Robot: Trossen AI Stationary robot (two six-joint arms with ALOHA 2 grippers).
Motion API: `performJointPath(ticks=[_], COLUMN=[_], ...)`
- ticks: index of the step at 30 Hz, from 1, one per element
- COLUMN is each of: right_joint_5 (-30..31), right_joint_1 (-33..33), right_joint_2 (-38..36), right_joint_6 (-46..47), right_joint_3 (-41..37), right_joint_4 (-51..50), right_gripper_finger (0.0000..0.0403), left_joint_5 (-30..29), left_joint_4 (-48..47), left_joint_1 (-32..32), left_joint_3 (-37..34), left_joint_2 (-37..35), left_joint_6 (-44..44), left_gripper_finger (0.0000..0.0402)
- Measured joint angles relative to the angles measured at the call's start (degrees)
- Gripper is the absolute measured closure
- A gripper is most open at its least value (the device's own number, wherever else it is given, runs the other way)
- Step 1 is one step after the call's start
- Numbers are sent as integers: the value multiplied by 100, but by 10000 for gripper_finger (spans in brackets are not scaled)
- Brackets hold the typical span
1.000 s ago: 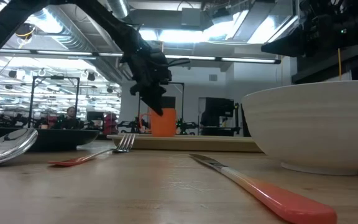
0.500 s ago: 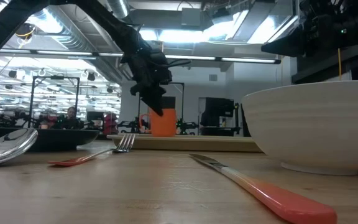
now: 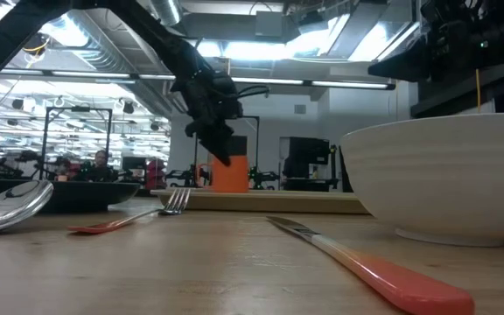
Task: Set up tray
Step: Put the orange mug at the top left of the gray serving tray
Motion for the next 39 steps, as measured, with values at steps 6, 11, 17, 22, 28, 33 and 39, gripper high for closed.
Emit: performJointPath(ticks=[6,11,17,22,28,33,39], right_joint_5=[0,0,0,0,0,0,0], right_joint_1=[0,0,0,0,0,0,0], right_joint_2=[-1,0,0,0,-2,0,0], right_joint_6=[1,2,22,22,30,39,37], right_joint_3=[0,0,0,0,0,0,0], right_joint_4=[-50,-73,-84,-86,-86,-86,-86], right_gripper_finger=[384,384,384,384,384,384,384], left_joint_5=[0,0,-7,-16,-16,-40,-94], left_joint_4=[-20,-22,-24,-12,18,19,73], left_joint_1=[0,0,-37,-79,-94,-92,-92], left_joint_3=[0,0,0,0,0,0,0], left_joint_2=[0,-2,-2,-2,-7,-9,-9], left_joint_6=[1,-8,-96,-96,-98,-98,-169], left_gripper_finger=[398,398,398,390,355,329,313])
